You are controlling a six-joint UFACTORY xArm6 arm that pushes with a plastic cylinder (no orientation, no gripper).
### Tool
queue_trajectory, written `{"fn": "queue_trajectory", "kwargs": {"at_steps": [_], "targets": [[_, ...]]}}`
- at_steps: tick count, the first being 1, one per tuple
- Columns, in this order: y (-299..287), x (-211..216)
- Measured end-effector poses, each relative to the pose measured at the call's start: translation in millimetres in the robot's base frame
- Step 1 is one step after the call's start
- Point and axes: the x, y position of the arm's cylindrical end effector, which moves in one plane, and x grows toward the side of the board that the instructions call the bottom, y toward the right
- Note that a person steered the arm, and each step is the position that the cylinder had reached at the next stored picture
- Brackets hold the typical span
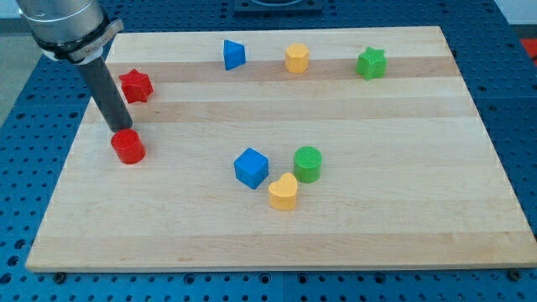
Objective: Slide the red circle towards the blue cube
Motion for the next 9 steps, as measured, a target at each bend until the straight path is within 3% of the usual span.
{"fn": "queue_trajectory", "kwargs": {"at_steps": [1,3,4,5,6,7,9], "targets": [[-1,35],[13,38],[86,39],[86,38],[76,26],[34,-20],[-24,-7]]}}
